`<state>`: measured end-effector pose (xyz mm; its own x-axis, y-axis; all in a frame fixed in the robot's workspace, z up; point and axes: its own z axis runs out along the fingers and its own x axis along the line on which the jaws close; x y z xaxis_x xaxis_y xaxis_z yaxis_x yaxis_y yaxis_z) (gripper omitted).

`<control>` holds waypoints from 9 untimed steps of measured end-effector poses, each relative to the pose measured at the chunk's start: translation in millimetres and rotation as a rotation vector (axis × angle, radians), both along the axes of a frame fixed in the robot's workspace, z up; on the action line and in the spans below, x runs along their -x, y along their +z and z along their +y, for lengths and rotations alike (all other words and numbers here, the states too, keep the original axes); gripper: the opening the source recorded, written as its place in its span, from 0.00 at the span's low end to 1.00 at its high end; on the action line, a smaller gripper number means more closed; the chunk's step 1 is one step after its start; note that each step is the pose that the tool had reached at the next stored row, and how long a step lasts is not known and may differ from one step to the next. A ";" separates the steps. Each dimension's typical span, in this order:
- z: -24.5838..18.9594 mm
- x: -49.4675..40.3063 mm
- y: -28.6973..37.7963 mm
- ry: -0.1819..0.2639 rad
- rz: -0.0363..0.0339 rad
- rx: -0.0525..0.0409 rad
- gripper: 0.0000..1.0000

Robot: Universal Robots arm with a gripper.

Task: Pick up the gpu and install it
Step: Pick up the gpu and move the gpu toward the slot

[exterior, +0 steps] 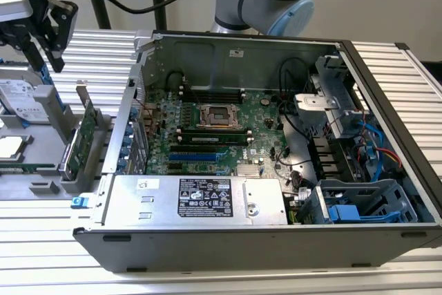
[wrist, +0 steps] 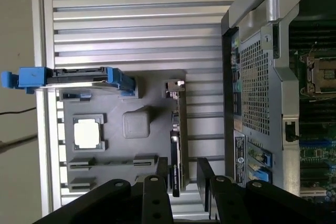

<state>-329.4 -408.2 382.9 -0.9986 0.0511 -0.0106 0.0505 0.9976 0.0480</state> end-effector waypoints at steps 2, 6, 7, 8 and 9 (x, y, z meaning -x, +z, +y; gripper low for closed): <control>-1.0 0.0 -1.1 0.000 0.0000 0.0000 1.00; -3.6 0.0 -3.9 0.001 -0.0001 -0.0001 1.00; -4.6 0.0 -4.5 0.001 0.0000 0.0000 1.00; -6.0 0.0 -5.2 0.001 0.0000 0.0000 1.00; -7.3 0.0 -5.8 0.002 0.0000 -0.0001 1.00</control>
<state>-329.3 -415.5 377.1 -0.9987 0.0496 -0.0106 0.0490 0.9976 0.0480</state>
